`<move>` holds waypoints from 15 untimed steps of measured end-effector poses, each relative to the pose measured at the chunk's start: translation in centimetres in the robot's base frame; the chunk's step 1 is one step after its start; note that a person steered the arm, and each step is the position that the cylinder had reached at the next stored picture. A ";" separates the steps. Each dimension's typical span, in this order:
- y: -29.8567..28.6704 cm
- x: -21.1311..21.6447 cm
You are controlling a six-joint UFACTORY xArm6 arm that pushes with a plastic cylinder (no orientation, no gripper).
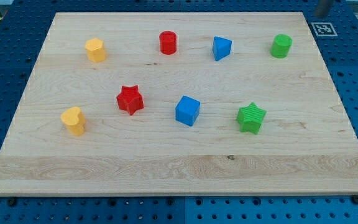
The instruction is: Move your arm closer to green circle
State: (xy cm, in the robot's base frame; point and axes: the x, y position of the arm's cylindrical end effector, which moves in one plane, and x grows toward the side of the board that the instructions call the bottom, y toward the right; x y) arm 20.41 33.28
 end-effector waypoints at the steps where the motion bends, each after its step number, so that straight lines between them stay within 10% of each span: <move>1: 0.0 0.0; 8: -0.3 0.0; 15: -9.8 10.1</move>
